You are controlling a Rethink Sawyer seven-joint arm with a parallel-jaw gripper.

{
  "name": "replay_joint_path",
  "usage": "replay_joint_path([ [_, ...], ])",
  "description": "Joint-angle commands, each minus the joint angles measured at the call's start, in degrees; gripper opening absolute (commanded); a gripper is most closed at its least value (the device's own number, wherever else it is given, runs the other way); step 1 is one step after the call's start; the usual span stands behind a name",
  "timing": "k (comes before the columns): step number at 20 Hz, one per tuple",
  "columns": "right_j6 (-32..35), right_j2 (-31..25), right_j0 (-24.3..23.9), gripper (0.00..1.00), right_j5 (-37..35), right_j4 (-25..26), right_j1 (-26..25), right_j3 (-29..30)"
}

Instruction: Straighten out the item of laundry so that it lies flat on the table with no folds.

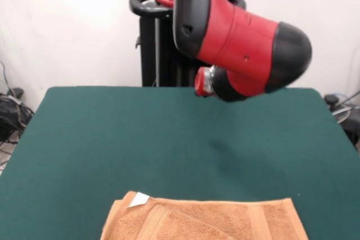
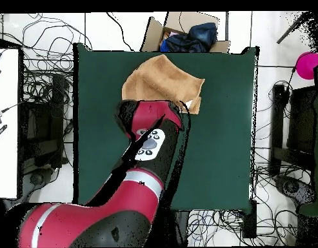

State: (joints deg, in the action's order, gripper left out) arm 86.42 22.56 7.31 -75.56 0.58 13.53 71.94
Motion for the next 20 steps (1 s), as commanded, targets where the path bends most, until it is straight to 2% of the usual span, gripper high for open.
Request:
replay_joint_path([
  [1,13.33,-3.32,-1.7,0.0,19.84,-3.15,9.3,13.07],
  [2,11.31,-6.81,-3.45,0.0,27.92,-6.4,13.6,18.15],
  [3,10.06,-8.58,-4.84,0.0,31.77,-7.54,14.97,19.76],
  [4,7.58,-11.06,-6.18,0.0,34.85,-10.42,19.84,23.93],
  [8,4.55,-14.31,-8.87,0.0,36.49,-14.82,29.35,27.87],
  [10,3.58,-17.69,-11.73,0.0,41.09,-17.17,32.39,30.52],
  [14,2.46,-29.13,-20.16,0.0,54.42,-21.04,34.21,36.36],
  [16,3.25,-33.65,-23.34,0.0,58.88,-20.97,34.83,38.19],
  [19,5.55,-38.11,-26.74,0.0,63.15,-19.14,33.69,38.4],
  [20,5.89,-36.04,-25.34,0.0,61.49,-18.02,32.68,36.76],
])
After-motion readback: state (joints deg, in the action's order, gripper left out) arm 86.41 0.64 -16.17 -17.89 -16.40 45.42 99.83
